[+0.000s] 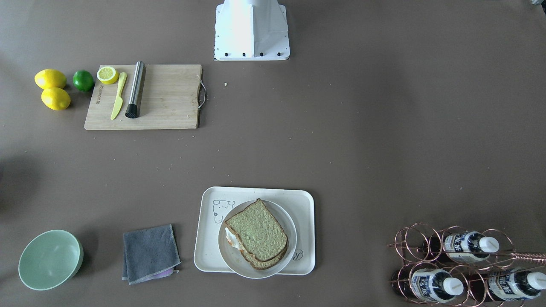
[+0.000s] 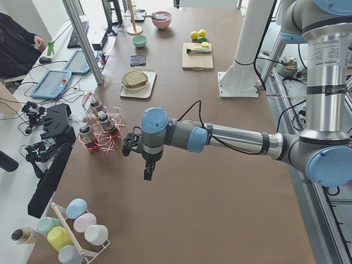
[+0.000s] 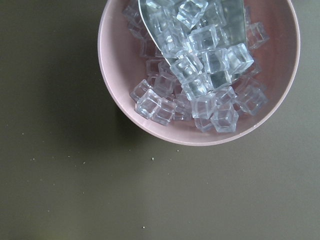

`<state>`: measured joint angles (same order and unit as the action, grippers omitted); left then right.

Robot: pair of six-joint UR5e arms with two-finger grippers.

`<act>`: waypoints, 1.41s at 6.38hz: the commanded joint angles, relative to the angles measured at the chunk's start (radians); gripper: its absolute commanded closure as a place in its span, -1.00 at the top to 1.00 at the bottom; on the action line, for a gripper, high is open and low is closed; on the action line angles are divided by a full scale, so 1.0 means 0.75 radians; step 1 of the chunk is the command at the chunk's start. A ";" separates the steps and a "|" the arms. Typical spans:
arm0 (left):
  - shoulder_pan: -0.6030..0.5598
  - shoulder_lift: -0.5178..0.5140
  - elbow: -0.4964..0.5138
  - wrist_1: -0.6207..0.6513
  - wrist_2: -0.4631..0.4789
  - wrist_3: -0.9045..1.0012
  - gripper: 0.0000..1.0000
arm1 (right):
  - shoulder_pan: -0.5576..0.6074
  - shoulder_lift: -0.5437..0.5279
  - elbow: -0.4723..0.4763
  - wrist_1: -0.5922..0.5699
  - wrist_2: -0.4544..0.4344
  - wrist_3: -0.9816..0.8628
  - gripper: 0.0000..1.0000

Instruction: Make sandwich and place on tray

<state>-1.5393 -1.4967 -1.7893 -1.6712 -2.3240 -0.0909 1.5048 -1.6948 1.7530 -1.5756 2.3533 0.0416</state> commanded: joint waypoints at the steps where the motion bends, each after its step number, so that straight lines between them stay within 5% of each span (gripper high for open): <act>1: 0.001 -0.001 0.003 0.001 -0.008 0.001 0.95 | 0.000 0.008 0.005 0.000 0.000 -0.002 0.99; 9: 0.003 -0.033 0.007 -0.001 -0.008 -0.004 0.95 | 0.000 0.014 0.011 0.002 0.000 0.000 0.99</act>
<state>-1.5376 -1.5130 -1.7857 -1.6720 -2.3301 -0.0935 1.5048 -1.6854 1.7624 -1.5739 2.3531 0.0406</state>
